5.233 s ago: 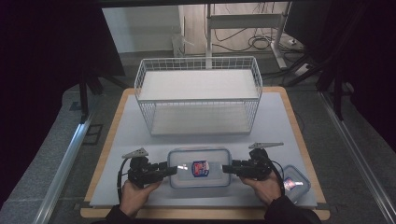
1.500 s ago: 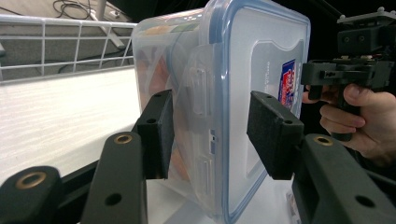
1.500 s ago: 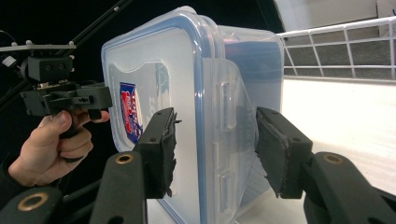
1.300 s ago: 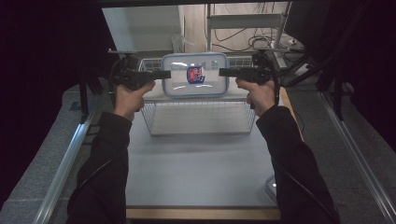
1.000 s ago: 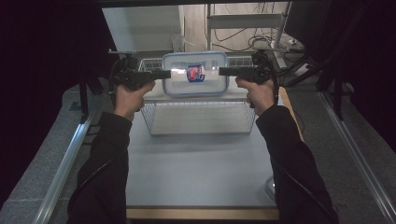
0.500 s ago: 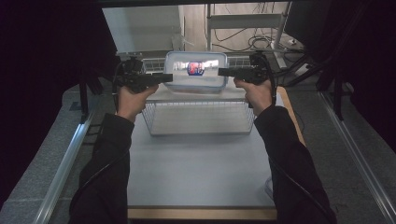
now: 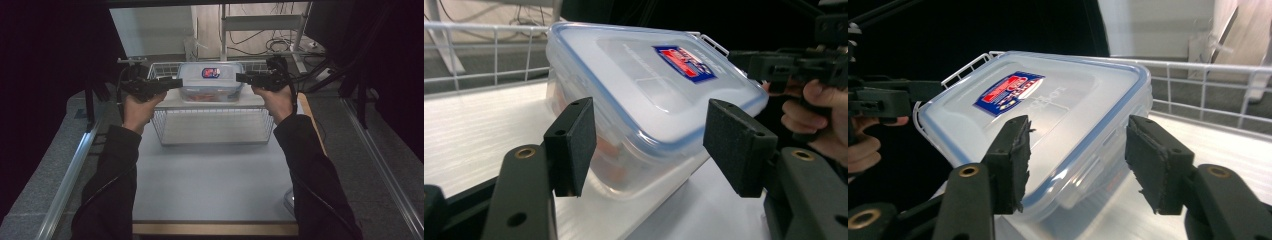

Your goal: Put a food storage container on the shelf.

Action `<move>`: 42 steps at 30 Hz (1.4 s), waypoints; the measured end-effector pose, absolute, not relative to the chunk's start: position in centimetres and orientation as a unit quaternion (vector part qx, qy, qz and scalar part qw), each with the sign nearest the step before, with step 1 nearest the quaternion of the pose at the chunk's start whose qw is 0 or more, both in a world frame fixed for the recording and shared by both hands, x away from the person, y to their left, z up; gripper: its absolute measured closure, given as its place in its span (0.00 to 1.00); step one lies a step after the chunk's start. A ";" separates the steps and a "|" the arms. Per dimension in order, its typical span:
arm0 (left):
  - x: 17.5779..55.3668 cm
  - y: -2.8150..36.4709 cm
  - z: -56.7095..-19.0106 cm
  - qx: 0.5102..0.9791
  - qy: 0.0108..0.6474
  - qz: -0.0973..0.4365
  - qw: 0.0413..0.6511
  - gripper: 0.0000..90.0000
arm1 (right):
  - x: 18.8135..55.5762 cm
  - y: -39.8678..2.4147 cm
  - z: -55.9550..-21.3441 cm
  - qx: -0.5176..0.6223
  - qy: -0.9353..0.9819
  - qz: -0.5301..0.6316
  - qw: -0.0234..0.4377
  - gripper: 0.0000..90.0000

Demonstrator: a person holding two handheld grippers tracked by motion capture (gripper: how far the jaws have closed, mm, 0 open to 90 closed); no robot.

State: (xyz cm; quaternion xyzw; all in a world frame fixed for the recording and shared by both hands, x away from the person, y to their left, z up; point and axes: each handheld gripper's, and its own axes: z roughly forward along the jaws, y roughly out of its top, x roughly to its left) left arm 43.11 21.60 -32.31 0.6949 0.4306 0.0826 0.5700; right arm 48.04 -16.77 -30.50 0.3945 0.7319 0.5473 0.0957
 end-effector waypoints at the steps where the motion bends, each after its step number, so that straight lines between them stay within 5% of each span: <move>1: 42.2 21.8 -32.3 0.696 0.426 0.096 0.570 0.49 | 47.2 -17.2 -30.2 0.388 0.731 0.551 0.105 0.61; 3: 41.6 21.8 -32.4 0.699 0.424 0.104 0.566 0.52 | 46.8 -17.3 -30.1 0.384 0.732 0.553 0.106 0.66; 4: 41.2 21.8 -32.5 0.704 0.420 0.112 0.562 0.64 | 45.5 -17.6 -30.1 0.369 0.741 0.548 0.119 0.81; 7: 39.9 21.3 -33.4 0.730 0.405 0.140 0.532 0.81 | 43.8 -17.6 -30.9 0.348 0.752 0.545 0.130 0.94; 12: 40.1 20.5 -34.6 0.737 0.405 0.140 0.523 0.96 | 43.1 -16.3 -33.1 0.322 0.780 0.524 0.118 1.00; 32: 41.1 18.9 -35.4 0.733 0.408 0.138 0.526 0.92 | 44.8 -15.1 -34.4 0.341 0.782 0.509 0.114 1.00; 42: 39.4 18.8 -35.7 0.746 0.394 0.159 0.513 0.64 | 43.5 -15.0 -34.4 0.325 0.791 0.505 0.114 0.84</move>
